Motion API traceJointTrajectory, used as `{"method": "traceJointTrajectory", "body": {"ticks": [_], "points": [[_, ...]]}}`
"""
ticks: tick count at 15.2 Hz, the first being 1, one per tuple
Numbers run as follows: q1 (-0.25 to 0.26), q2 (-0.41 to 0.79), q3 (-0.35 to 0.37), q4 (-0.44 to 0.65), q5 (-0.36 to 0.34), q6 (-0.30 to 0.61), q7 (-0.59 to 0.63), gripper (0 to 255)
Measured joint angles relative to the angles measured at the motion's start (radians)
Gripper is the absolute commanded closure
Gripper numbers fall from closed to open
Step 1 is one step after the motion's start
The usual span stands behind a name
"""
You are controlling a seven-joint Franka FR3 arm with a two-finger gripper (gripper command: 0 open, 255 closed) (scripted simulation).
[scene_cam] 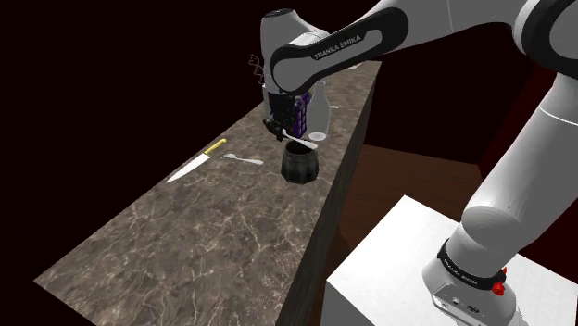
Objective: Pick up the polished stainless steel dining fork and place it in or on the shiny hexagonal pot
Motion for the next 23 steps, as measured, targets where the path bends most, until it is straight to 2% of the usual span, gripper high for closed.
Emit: {"method": "traceJointTrajectory", "body": {"ticks": [6, 12, 18, 19, 23], "points": [[-0.043, 0.029, -0.044, -0.004, -0.005, 0.040, -0.082, 255], [-0.043, 0.055, -0.045, -0.054, -0.023, 0.114, -0.066, 255], [-0.043, 0.060, -0.046, -0.062, -0.026, 0.126, -0.063, 255], [-0.043, 0.060, -0.046, -0.063, -0.026, 0.127, -0.063, 0], [-0.043, 0.059, -0.046, -0.063, -0.026, 0.127, -0.063, 0]]}}
